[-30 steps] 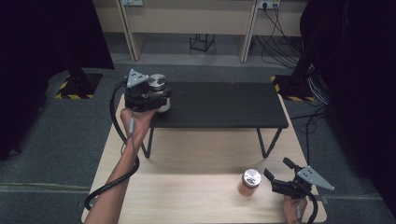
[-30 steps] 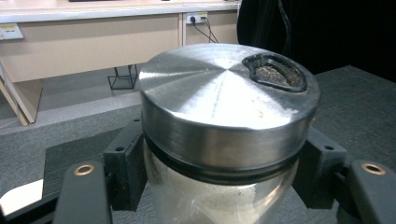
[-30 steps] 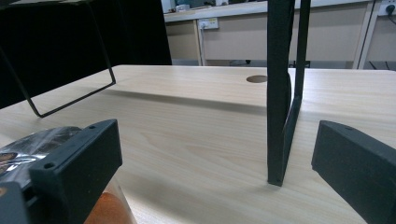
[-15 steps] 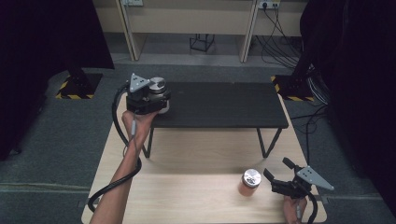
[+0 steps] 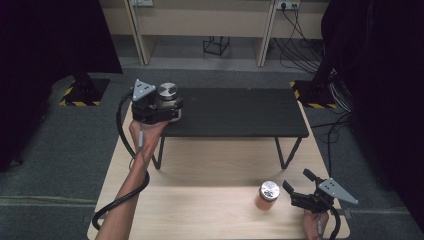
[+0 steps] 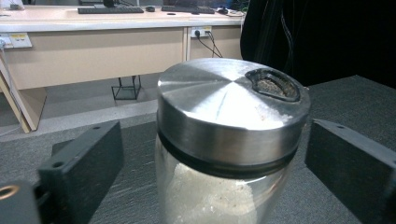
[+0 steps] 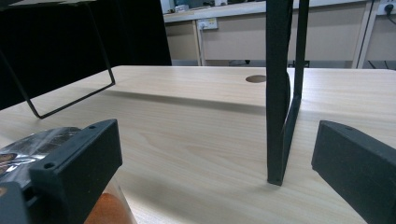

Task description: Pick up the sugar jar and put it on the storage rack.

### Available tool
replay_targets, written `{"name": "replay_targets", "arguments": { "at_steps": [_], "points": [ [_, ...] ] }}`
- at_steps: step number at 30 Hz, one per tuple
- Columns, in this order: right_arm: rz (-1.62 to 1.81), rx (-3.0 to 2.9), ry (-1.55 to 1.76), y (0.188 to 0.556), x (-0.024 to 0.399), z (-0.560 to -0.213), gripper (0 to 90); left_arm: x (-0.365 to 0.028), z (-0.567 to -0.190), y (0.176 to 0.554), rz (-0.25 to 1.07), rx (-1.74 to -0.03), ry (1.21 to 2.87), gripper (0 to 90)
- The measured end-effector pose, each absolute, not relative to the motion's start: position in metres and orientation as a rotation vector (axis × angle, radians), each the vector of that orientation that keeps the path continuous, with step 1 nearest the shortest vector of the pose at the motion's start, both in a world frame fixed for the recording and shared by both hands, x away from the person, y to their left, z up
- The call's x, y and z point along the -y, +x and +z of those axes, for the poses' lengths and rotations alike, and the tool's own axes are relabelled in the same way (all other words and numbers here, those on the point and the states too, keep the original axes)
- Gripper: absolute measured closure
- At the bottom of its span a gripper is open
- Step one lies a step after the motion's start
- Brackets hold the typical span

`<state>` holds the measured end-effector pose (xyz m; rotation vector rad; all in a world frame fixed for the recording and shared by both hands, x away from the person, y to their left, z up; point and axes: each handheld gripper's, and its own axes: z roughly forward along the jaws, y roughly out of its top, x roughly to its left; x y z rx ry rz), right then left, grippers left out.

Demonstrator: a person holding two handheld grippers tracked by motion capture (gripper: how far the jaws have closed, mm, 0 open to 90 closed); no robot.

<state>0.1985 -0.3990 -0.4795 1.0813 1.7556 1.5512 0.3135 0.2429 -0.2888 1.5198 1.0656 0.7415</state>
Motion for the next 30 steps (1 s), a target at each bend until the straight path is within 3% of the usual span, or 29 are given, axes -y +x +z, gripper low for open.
{"name": "replay_targets", "arguments": {
  "at_steps": [30],
  "points": [
    [1.548, -1.76, 1.079, 0.199, 0.399, -0.479, 1.6, -0.26, -0.299, 0.285, 0.731, -0.965, 1.493, 1.0]
  ]
}}
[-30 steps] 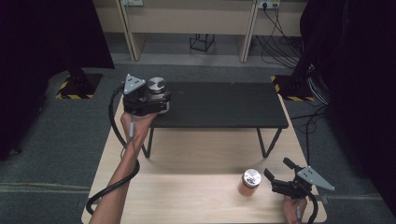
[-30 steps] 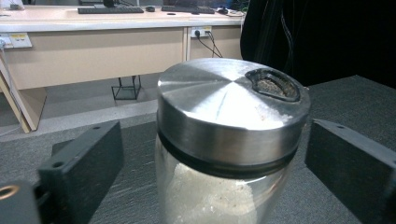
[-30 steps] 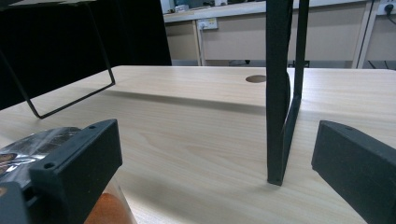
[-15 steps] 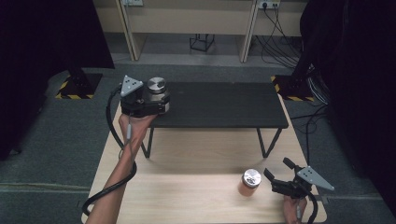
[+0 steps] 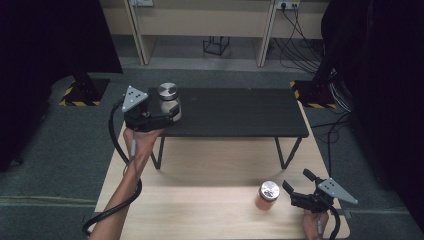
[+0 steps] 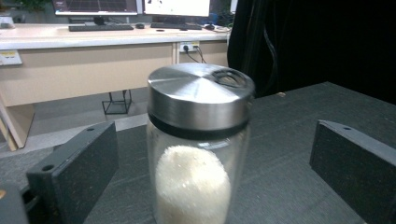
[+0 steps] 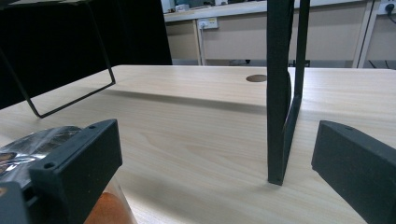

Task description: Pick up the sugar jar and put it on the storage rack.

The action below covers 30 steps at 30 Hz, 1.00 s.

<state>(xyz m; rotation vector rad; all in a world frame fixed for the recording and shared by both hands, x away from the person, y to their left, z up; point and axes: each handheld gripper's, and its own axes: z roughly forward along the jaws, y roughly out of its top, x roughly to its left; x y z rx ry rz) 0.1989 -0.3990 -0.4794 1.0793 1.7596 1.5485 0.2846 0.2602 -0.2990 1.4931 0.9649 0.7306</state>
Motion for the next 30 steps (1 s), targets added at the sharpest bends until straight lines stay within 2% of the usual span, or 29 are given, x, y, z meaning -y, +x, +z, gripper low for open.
{"name": "replay_targets", "arguments": {
  "at_steps": [15, 30],
  "points": [
    [1.554, -1.757, 1.086, 0.199, 0.4, -0.48, 1.6, -0.272, -0.326, 0.257, 0.719, -0.868, 1.494, 1.4],
    [1.556, -1.753, 1.09, 0.199, 0.4, -0.48, 1.6, -0.27, -0.369, 0.228, 0.695, -0.793, 1.5, 1.7]
  ]
}}
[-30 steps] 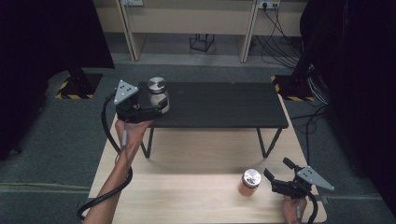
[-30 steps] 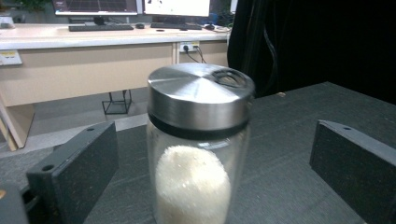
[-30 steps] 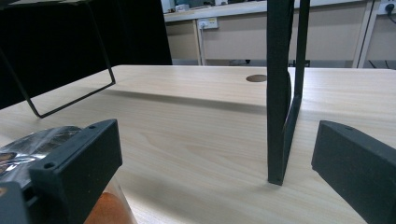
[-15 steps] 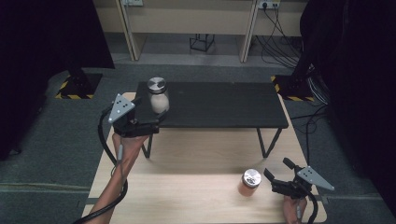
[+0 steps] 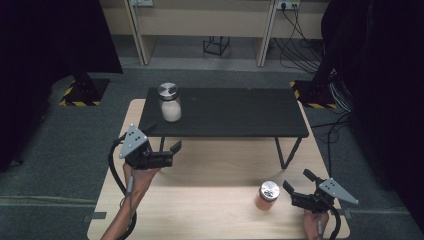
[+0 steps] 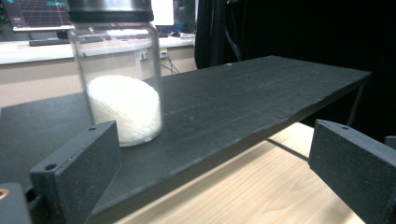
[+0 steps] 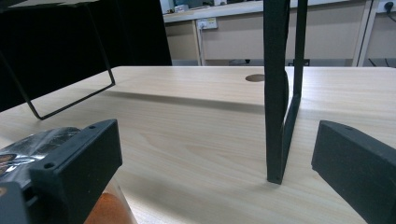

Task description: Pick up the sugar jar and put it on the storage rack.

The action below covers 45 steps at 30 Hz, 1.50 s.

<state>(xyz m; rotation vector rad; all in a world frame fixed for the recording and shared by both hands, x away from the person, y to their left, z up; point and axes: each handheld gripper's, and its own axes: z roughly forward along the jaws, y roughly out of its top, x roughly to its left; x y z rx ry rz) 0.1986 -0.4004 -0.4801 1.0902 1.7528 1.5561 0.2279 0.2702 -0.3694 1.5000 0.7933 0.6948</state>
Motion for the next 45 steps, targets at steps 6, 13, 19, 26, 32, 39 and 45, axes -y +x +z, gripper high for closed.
{"name": "replay_targets", "arguments": {
  "at_steps": [6, 13, 19, 26, 32, 39, 45],
  "points": [
    [1.557, -1.754, 1.089, 0.199, 0.4, -0.48, 1.6, -0.27, -0.397, 0.215, 0.691, -0.776, 1.477, 1.9],
    [1.556, -1.753, 1.089, 0.198, 0.4, -0.48, 1.6, -0.27, -0.426, 0.203, 0.687, -0.783, 1.488, 2.0],
    [1.554, -1.756, 1.086, 0.199, 0.4, -0.48, 1.6, -0.262, -0.445, 0.191, 0.705, -0.77, 1.511, 2.1],
    [1.552, -1.756, 1.084, 0.198, 0.4, -0.48, 1.6, -0.261, -0.468, 0.188, 0.682, -0.78, 1.512, 2.1],
    [1.555, -1.754, 1.084, 0.198, 0.4, -0.48, 1.6, -0.264, -0.483, 0.188, 0.672, -0.803, 1.505, 2.0],
    [1.554, -1.757, 1.086, 0.199, 0.4, -0.48, 1.6, -0.269, -0.498, 0.184, 0.672, -0.816, 1.504, 2.0],
    [1.555, -1.758, 1.086, 0.199, 0.4, -0.48, 1.6, -0.272, -0.506, 0.181, 0.671, -0.836, 1.518, 1.9]
  ]
}}
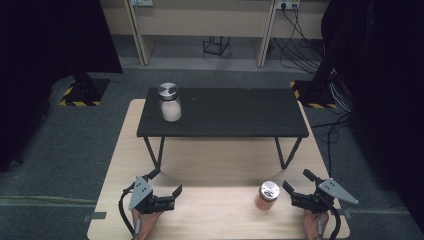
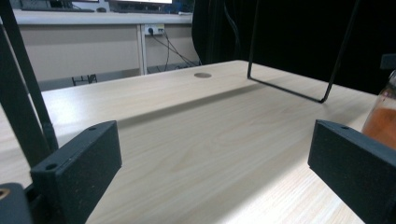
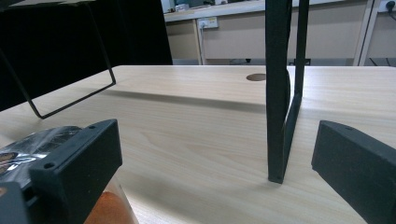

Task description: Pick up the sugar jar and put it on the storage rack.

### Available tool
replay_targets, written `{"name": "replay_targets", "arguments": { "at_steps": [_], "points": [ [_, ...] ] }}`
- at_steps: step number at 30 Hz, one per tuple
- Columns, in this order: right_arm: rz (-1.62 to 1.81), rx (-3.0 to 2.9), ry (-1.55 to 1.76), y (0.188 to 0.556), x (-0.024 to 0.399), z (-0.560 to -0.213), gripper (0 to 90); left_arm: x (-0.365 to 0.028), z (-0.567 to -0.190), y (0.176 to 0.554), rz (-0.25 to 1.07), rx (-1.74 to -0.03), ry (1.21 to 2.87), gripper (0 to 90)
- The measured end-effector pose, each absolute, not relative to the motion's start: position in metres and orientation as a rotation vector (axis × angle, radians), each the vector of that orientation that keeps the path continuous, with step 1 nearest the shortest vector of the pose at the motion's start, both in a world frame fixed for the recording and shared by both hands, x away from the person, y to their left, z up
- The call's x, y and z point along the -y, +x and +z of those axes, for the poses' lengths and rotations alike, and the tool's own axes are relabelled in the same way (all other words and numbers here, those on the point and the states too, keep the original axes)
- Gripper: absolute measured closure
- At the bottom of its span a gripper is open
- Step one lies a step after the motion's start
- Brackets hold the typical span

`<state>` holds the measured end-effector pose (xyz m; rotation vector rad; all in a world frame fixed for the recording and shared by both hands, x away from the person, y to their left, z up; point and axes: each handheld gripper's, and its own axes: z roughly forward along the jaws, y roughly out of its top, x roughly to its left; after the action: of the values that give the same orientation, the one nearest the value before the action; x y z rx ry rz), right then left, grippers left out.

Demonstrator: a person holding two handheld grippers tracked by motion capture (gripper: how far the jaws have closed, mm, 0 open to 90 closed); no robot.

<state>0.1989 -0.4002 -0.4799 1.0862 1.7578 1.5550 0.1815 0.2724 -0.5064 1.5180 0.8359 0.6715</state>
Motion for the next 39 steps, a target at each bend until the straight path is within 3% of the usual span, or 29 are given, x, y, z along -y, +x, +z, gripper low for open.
{"name": "replay_targets", "arguments": {
  "at_steps": [39],
  "points": [
    [1.559, -1.752, 1.098, 0.199, 0.401, -0.48, 1.6, -0.273, -0.522, 0.179, 0.686, -0.881, 1.577, 2.1]
  ]
}}
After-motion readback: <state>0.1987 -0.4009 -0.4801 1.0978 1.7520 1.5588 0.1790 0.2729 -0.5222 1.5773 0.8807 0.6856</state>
